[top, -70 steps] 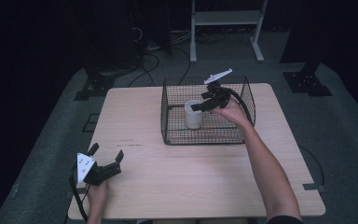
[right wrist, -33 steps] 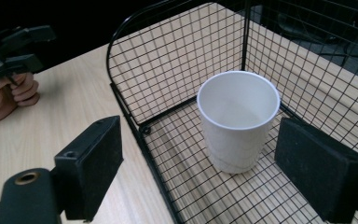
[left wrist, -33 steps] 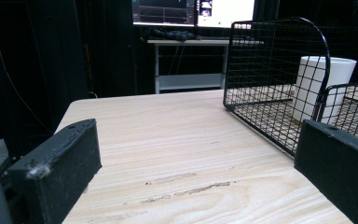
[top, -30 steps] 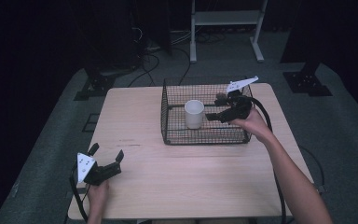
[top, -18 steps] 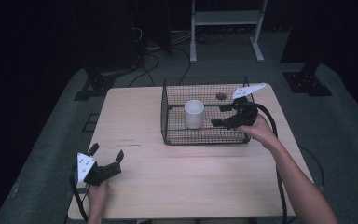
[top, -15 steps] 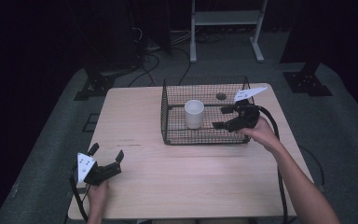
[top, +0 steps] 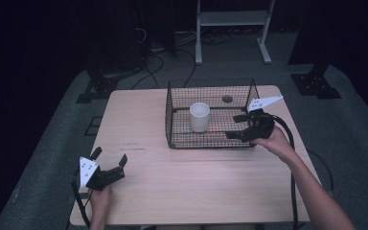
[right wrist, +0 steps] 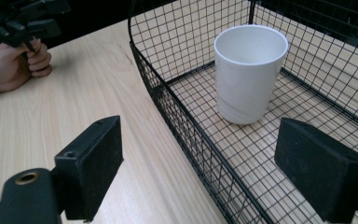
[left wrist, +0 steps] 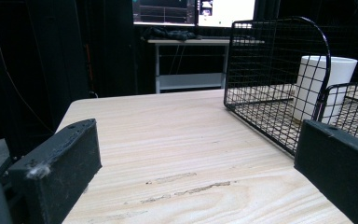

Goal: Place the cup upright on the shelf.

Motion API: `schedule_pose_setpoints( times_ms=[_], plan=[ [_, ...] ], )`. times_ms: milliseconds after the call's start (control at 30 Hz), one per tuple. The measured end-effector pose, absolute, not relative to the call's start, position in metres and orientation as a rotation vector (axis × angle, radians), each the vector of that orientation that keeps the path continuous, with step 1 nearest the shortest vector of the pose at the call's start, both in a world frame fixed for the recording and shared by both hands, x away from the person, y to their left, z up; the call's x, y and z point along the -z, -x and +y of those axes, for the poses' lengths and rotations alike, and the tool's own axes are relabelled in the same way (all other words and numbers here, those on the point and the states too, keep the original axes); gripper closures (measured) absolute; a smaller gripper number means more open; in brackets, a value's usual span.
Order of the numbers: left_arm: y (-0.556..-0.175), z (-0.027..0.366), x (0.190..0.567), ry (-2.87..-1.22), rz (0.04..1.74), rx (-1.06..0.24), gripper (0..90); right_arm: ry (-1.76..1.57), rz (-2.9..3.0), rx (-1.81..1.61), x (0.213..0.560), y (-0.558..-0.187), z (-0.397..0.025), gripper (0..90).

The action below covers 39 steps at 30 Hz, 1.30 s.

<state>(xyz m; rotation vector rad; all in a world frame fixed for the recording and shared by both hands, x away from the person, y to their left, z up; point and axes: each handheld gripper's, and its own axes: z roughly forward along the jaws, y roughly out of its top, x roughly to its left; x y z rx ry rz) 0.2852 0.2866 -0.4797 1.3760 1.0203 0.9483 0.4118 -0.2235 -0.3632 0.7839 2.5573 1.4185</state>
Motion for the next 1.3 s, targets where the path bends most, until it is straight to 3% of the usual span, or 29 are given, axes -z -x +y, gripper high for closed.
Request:
schedule_pose_setpoints(
  times_ms=[1300],
  plan=[
    [-0.285, 0.287, 0.48, -1.38, 1.022, -0.95, 0.0, -0.824, 2.495, -1.431, 0.404, -0.359, -0.263, 14.3]
  ],
)
